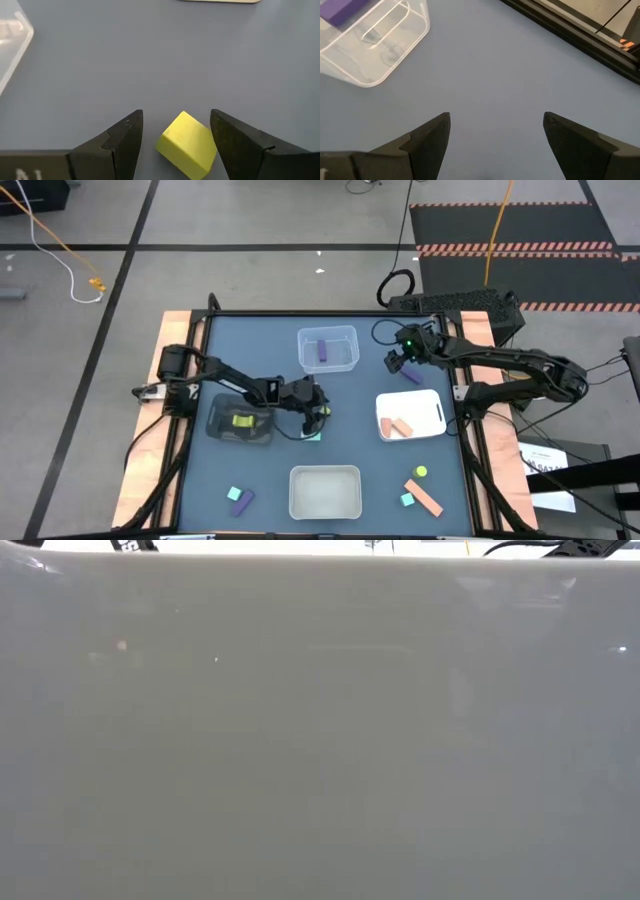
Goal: Sort & place blocks by color
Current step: Put the top green block into the black bin
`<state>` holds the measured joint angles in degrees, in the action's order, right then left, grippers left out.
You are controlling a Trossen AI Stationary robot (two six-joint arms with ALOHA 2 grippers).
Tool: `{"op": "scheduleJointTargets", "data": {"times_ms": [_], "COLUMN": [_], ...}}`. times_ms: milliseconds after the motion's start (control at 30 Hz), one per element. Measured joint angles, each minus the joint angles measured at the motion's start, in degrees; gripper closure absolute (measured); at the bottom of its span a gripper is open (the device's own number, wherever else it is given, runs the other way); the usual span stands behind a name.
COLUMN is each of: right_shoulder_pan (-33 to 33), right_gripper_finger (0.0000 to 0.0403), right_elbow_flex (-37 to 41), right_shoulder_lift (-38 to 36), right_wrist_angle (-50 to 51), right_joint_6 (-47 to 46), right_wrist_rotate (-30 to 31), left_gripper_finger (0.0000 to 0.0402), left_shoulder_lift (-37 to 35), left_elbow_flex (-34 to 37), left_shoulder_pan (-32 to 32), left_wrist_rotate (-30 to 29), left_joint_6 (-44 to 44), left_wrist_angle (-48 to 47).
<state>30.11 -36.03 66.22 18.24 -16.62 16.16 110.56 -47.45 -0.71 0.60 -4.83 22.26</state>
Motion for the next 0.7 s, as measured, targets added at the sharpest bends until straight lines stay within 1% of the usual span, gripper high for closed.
{"op": "scheduleJointTargets", "data": {"times_ms": [100, 367, 433, 533, 667, 700], "right_shoulder_pan": [-0.02, -0.2, -0.2, -0.2, -0.2, -0.2], "right_gripper_finger": [0.0094, 0.0094, 0.0094, 0.0094, 0.0094, 0.0094], "right_elbow_flex": [0.0, 0.0, 0.0, 0.0, 0.0, 0.0], "right_shoulder_lift": [0.0, 0.0, 0.0, 0.0, 0.0, 0.0], "right_wrist_angle": [0.02, 0.02, 0.05, 0.04, 0.04, 0.04], "right_joint_6": [0.44, 1.07, 1.33, 1.51, 1.51, 1.51], "right_wrist_rotate": [0.0, 0.0, 0.0, -0.02, -0.02, -0.02], "left_gripper_finger": [0.017, 0.017, 0.0176, 0.0207, 0.0276, 0.0282], "left_shoulder_lift": [0.04, 0.13, 0.15, 0.22, 0.22, 0.22], "left_elbow_flex": [0.03, 0.17, 0.14, 0.14, 0.24, 0.25], "left_shoulder_pan": [0.04, 0.25, 0.19, 0.49, 0.6, 0.59], "left_wrist_rotate": [1.35, 1.56, 1.97, 1.01, 0.74, 0.91], "left_joint_6": [-1.86, -6.66, -7.73, -8.29, -8.27, -8.34], "left_wrist_angle": [-0.78, -3.96, -4.28, -4.29, -4.12, -4.11]}}
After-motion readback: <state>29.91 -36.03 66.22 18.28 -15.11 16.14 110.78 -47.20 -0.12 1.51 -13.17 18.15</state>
